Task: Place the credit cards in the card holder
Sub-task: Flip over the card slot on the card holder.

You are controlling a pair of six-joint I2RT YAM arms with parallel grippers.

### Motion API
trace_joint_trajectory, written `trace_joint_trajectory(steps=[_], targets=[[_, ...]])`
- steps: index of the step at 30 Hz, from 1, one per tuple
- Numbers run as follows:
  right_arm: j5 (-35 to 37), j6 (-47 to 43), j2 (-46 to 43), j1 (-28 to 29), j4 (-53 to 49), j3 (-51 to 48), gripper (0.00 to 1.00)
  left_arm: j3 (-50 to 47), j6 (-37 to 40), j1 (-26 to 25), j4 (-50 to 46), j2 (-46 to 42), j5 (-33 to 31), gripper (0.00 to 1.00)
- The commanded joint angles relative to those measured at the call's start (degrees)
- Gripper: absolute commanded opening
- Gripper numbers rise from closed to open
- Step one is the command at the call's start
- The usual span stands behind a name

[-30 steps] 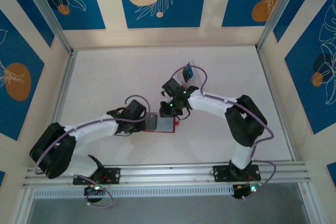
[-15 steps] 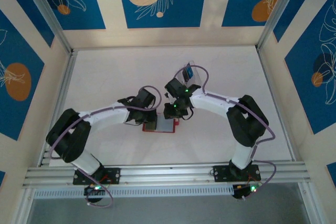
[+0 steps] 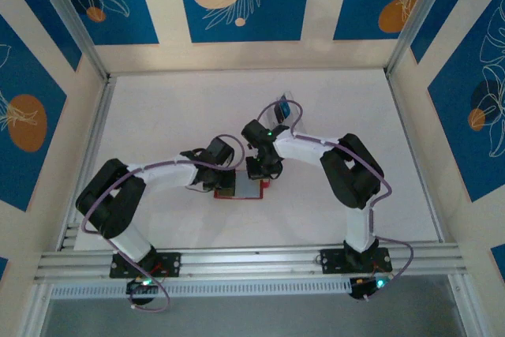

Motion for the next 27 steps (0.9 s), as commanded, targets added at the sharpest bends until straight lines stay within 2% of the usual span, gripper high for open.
trace_joint_trajectory(steps=[1,7,11,14,22,24,27], targets=[[-0.4,1.2,2.7,1.1,-1.3,1.1,0.05,-2.1,1.5,0.4,-0.8,2.0,0.0,0.03],[-6.3,1.7,2.8,1.0,1.2,0.5,0.05,-2.4,1.4,0.4,0.1,2.8,1.0,0.03],[-14.0,3.0,2.0,-0.6,5.8,-1.5,0.05,-1.9,1.3,0.4,0.2,1.5,2.2,0.07],[-18.2,4.4,1.5,-2.3,9.0,-3.1,0.05,-2.2,1.6,0.4,1.2,-1.3,3.3,0.18],[-19.2,4.8,3.8,-4.0,8.1,-2.6,0.05,-4.7,5.7,-0.4,-2.5,-12.4,0.0,0.42],[-19.8,4.8,4.2,-4.1,8.2,-2.4,0.05,-5.1,8.4,-2.1,-3.3,-14.2,-0.2,0.49],[-20.1,4.6,4.8,-4.3,8.0,-2.0,0.06,-4.4,12.6,-6.1,-4.3,-15.1,-2.8,0.54]])
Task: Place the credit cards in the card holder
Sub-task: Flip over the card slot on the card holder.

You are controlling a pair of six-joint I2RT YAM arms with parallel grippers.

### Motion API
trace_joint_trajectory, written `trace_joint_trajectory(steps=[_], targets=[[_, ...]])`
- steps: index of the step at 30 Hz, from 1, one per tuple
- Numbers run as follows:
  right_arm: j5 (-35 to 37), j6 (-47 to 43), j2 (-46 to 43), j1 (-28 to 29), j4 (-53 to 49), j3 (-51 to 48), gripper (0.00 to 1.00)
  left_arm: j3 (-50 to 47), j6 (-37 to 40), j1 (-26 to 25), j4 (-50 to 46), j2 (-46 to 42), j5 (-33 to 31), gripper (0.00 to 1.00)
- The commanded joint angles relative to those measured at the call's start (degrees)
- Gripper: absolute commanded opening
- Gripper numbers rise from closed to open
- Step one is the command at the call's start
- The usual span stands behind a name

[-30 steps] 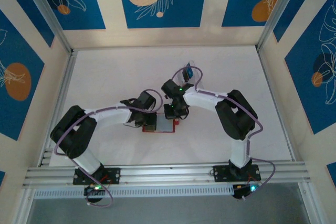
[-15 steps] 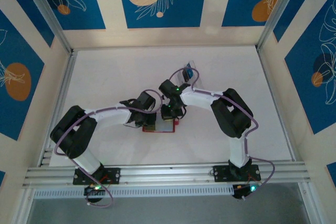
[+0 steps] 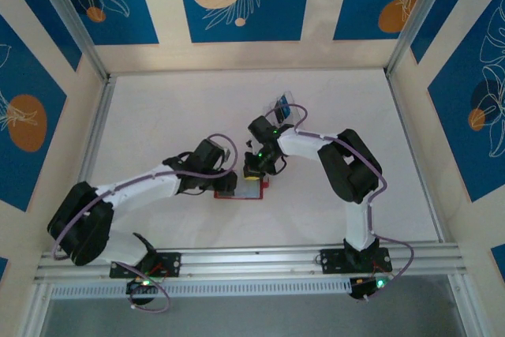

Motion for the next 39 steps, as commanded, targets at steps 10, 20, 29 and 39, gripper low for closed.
trace_joint_trajectory(steps=[10,20,29,39], targets=[[-3.3,0.3,4.2,-0.3,-1.4,1.2,0.06,6.6,11.2,-11.9,-3.8,7.6,-11.3,0.54],[-3.6,-0.2,3.9,-0.6,-1.8,1.0,0.06,10.3,11.0,-12.8,-4.9,14.5,-16.2,0.36],[-1.6,-1.2,-1.5,-1.4,-1.4,-0.3,0.08,9.5,6.7,-12.9,-6.7,15.3,-19.4,0.00],[8.3,1.0,-17.4,-4.6,-0.7,-4.5,0.34,5.1,-1.4,-13.0,-2.8,14.5,-17.2,0.00]])
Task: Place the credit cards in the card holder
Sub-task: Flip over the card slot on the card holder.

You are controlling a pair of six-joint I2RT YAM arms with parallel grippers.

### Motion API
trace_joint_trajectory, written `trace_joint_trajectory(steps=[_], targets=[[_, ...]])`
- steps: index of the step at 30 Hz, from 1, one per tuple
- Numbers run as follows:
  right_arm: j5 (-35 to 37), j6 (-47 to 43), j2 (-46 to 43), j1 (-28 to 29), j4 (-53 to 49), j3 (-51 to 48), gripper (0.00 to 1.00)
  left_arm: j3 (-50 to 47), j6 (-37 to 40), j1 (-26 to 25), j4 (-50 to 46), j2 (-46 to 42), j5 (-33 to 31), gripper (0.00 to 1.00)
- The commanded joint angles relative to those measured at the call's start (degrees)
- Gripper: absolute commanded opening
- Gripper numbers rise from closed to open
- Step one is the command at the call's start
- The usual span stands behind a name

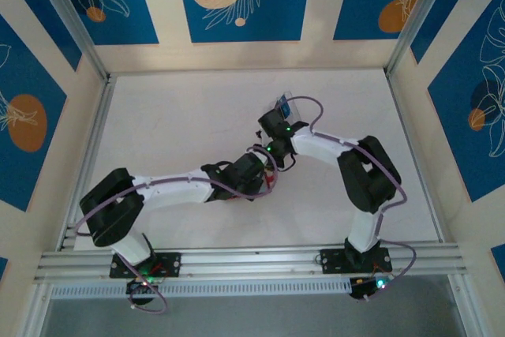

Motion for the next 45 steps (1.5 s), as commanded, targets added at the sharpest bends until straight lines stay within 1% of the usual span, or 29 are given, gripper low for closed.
trace_joint_trajectory(steps=[1,3,6,10,13,16,17,18,21,24,28,30,32,35,45], targets=[[2.3,0.4,-7.2,-1.5,-2.3,-0.6,0.34,-4.1,-7.7,1.8,-9.6,1.8,-0.7,0.00],[3.5,1.3,-8.5,-1.5,-2.2,-2.2,0.38,-4.6,-7.7,1.7,-8.6,1.5,-0.1,0.00],[3.1,1.8,-8.8,-1.9,-1.1,-4.1,0.42,-4.6,-7.0,1.6,-7.5,1.9,1.4,0.00],[2.4,1.9,-6.7,-2.1,-1.5,-3.3,0.42,-5.0,-5.5,1.0,-5.4,2.3,3.0,0.00],[2.4,2.2,-5.2,-2.2,-1.5,-2.6,0.41,-5.3,-5.7,0.9,-5.0,2.9,2.8,0.00],[1.9,2.4,-6.1,-1.7,-1.4,-3.1,0.35,-6.1,-6.6,1.0,-4.3,2.4,2.6,0.00],[2.0,2.3,-6.6,-1.2,-1.5,-3.6,0.31,-6.4,-6.8,1.0,-3.8,2.1,2.8,0.00],[2.0,2.5,-7.1,-0.7,-1.9,-3.9,0.24,-6.6,-7.0,1.0,-3.5,1.8,2.8,0.00],[2.8,3.1,-7.9,1.3,-3.0,-4.8,0.09,-6.6,-7.6,1.0,-3.4,1.0,2.0,0.00],[3.9,3.9,-6.9,2.3,-3.4,-5.5,0.00,-6.8,-8.7,1.0,-3.4,-0.4,0.8,0.00],[3.1,4.6,-4.0,3.2,-2.6,-5.5,0.00,-7.6,-10.7,0.9,-3.2,-2.4,-0.9,0.00],[5.1,5.1,-2.4,4.1,-3.9,-4.5,0.00,-8.3,-11.8,0.9,-3.2,-3.5,-2.2,0.00],[5.3,5.5,-1.5,4.4,-3.6,-4.6,0.00,-9.0,-12.6,0.9,-3.0,-4.5,-3.1,0.00],[3.8,5.7,-0.4,4.8,-2.3,-4.6,0.00,-9.3,-13.4,0.9,-3.0,-5.3,-3.7,0.00],[3.9,5.9,3.1,7.0,-2.7,-1.9,0.00,-10.5,-15.7,0.8,-1.4,-5.7,-4.9,0.00]])
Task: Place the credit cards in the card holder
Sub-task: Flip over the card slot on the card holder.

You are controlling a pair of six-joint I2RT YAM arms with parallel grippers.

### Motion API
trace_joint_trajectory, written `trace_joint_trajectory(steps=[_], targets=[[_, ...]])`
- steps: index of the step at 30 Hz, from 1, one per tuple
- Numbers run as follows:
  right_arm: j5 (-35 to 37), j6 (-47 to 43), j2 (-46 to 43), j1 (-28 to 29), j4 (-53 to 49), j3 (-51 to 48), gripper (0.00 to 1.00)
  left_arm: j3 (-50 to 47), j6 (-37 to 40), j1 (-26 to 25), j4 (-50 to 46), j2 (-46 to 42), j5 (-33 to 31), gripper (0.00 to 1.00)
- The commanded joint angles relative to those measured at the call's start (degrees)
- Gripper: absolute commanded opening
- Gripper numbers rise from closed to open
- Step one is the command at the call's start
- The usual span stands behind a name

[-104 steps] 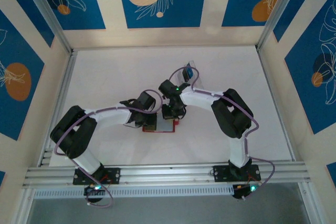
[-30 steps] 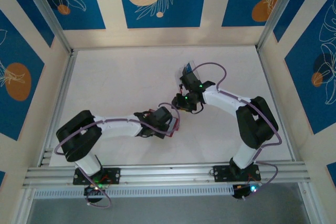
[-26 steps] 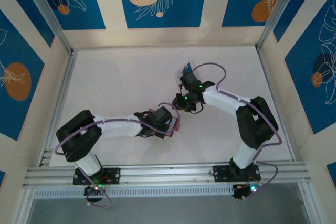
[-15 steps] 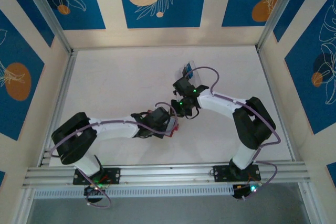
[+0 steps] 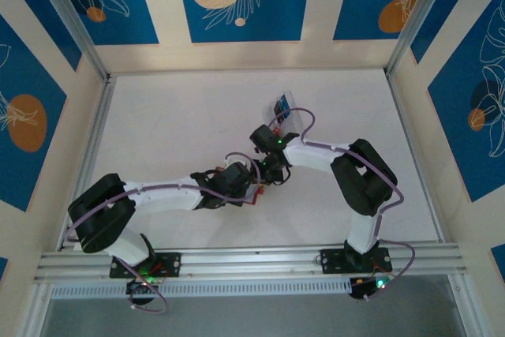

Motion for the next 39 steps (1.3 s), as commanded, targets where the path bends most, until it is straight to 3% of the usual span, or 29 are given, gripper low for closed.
trace_joint_trajectory(steps=[1,14,24,27,39], targets=[[-0.6,1.1,1.2,0.7,-1.1,1.8,0.00,-1.5,-2.1,-0.2,0.6,-1.4,-2.0,0.00],[2.0,1.0,6.1,1.1,-4.3,3.3,0.00,-4.7,-4.5,-0.9,1.3,-5.7,-7.0,0.00],[1.9,-0.2,6.5,1.1,-5.1,4.1,0.00,-5.6,-11.5,-0.8,-7.4,-9.0,-16.5,0.28],[2.1,-0.6,6.5,1.1,-5.3,4.2,0.00,-5.1,-14.4,-0.1,-11.7,-8.4,-18.4,0.30],[4.7,-8.9,7.5,-2.4,-6.2,6.7,0.00,-6.2,-13.9,5.1,-11.2,-6.0,-10.9,0.32]])
